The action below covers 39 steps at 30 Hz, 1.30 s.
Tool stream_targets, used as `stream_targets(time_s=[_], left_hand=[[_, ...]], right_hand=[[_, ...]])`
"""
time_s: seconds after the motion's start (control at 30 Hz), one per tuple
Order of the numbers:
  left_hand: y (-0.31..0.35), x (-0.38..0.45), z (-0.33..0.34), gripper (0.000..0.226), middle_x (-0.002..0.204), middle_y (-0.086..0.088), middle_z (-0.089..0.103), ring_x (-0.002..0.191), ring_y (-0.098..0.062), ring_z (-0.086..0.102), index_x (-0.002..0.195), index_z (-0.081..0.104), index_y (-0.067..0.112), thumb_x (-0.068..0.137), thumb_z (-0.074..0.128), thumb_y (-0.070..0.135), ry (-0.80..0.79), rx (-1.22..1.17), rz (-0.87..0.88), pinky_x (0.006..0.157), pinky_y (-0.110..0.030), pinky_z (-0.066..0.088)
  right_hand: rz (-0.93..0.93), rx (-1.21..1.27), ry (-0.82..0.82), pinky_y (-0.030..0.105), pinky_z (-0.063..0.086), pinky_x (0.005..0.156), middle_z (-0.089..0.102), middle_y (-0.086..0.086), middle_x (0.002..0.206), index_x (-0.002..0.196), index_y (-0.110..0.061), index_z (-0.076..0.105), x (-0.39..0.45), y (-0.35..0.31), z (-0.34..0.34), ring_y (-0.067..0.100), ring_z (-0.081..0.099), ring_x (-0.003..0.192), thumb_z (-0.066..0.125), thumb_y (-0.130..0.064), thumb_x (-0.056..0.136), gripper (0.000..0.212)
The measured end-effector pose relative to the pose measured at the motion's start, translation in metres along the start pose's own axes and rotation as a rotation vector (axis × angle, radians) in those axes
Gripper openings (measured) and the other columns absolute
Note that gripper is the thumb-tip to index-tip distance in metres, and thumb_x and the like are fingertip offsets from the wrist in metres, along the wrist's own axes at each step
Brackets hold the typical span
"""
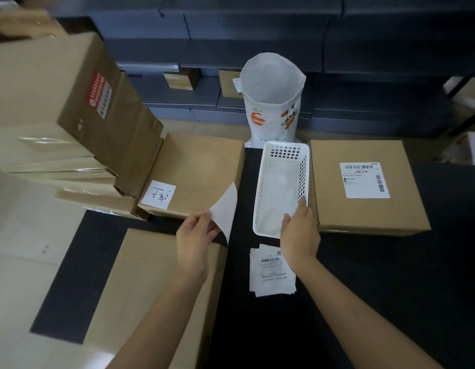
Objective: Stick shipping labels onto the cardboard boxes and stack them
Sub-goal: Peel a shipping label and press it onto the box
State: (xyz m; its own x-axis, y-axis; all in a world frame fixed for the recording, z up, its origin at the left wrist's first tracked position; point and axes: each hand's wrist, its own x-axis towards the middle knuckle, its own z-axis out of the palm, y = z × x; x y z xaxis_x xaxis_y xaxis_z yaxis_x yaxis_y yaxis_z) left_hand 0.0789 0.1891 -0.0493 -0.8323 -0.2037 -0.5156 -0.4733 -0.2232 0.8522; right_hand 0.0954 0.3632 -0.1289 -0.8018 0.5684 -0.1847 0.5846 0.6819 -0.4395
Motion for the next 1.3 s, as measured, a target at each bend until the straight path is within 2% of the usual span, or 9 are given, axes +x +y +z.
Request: stream_targets(time_s=[0.17, 0.3, 0.4, 0.6, 0.77, 0.93, 1.07, 1.2, 1.3], left_hand=[[0.003, -0.005, -0.016, 0.015, 0.082, 0.002, 0.070, 0.076, -0.009, 0.066, 0.085, 0.066, 0.013, 0.095, 0.055, 0.014, -0.005, 0.206, 0.177, 0.073, -0.024, 0.053], [0.005, -0.011, -0.038, 0.013, 0.077, 0.009, 0.069, 0.071, -0.001, 0.062, 0.084, 0.068, 0.023, 0.091, 0.062, 0.014, -0.127, 0.512, 0.477, 0.066, -0.012, 0.047], [0.014, -0.012, -0.065, 0.012, 0.085, 0.011, 0.070, 0.081, -0.001, 0.064, 0.091, 0.069, 0.019, 0.089, 0.063, 0.009, -0.221, 0.629, 0.614, 0.073, -0.013, 0.049], [0.029, 0.004, -0.157, 0.019, 0.106, 0.020, 0.061, 0.102, 0.001, 0.056, 0.106, 0.063, 0.029, 0.089, 0.060, 0.034, -0.435, 0.904, 0.747, 0.083, -0.019, 0.046], [0.041, 0.023, -0.225, 0.018, 0.104, 0.021, 0.059, 0.102, 0.004, 0.053, 0.105, 0.064, 0.025, 0.090, 0.063, 0.034, -0.448, 0.882, 0.846, 0.087, -0.010, 0.037], [0.050, 0.032, -0.256, 0.020, 0.107, 0.016, 0.051, 0.100, -0.002, 0.052, 0.105, 0.053, 0.032, 0.089, 0.064, 0.035, -0.203, 0.601, 0.531, 0.083, -0.019, 0.045], [0.049, 0.036, -0.261, 0.015, 0.101, 0.006, 0.062, 0.094, -0.008, 0.060, 0.093, 0.059, 0.027, 0.091, 0.059, 0.042, -0.285, 0.627, 0.274, 0.081, -0.029, 0.052], [0.038, 0.025, -0.258, 0.019, 0.099, 0.005, 0.059, 0.092, -0.008, 0.058, 0.092, 0.062, 0.018, 0.094, 0.057, 0.037, -0.288, 0.678, 0.263, 0.073, -0.023, 0.046], [0.023, 0.019, -0.258, 0.018, 0.097, 0.006, 0.056, 0.089, -0.007, 0.055, 0.089, 0.062, 0.017, 0.093, 0.058, 0.034, -0.261, 0.715, 0.307, 0.069, -0.017, 0.041]], right_hand=[[-0.124, 0.580, -0.091, 0.018, 0.048, 0.071, 0.061, -0.004, 0.103, 0.111, -0.019, 0.055, -0.036, -0.044, -0.012, 0.011, 0.060, 0.082, 0.053, -0.023, 0.097, 0.014], [0.013, 0.962, -0.210, 0.037, 0.057, 0.079, 0.066, -0.002, 0.089, 0.094, -0.018, 0.055, -0.069, -0.105, -0.011, 0.017, 0.068, 0.081, 0.054, -0.041, 0.095, 0.023], [0.130, 1.036, -0.210, 0.033, 0.056, 0.076, 0.067, -0.001, 0.087, 0.091, -0.018, 0.055, -0.088, -0.132, -0.006, 0.019, 0.070, 0.079, 0.057, -0.047, 0.091, 0.029], [0.264, 1.042, -0.186, 0.027, 0.050, 0.068, 0.066, -0.001, 0.090, 0.090, -0.019, 0.057, -0.140, -0.176, 0.023, 0.019, 0.067, 0.086, 0.057, -0.022, 0.090, 0.003], [0.404, 1.145, -0.123, 0.019, 0.050, 0.056, 0.071, 0.008, 0.098, 0.102, -0.007, 0.061, -0.180, -0.211, 0.047, 0.020, 0.069, 0.084, 0.050, -0.016, 0.094, 0.016], [0.530, 1.314, -0.223, 0.039, 0.056, 0.079, 0.073, 0.010, 0.099, 0.111, -0.008, 0.062, -0.216, -0.217, 0.065, 0.025, 0.070, 0.088, 0.047, -0.022, 0.096, 0.025], [0.565, 1.394, -0.244, 0.036, 0.054, 0.072, 0.073, 0.011, 0.101, 0.118, -0.004, 0.059, -0.233, -0.214, 0.067, 0.026, 0.070, 0.090, 0.047, -0.022, 0.097, 0.030], [0.519, 1.303, -0.253, 0.034, 0.053, 0.073, 0.073, 0.009, 0.100, 0.113, -0.005, 0.061, -0.241, -0.198, 0.060, 0.024, 0.070, 0.091, 0.048, -0.021, 0.097, 0.026], [0.413, 1.031, -0.168, 0.025, 0.046, 0.061, 0.070, 0.003, 0.093, 0.103, -0.008, 0.060, -0.246, -0.183, 0.057, 0.015, 0.066, 0.083, 0.051, -0.024, 0.097, 0.019]])
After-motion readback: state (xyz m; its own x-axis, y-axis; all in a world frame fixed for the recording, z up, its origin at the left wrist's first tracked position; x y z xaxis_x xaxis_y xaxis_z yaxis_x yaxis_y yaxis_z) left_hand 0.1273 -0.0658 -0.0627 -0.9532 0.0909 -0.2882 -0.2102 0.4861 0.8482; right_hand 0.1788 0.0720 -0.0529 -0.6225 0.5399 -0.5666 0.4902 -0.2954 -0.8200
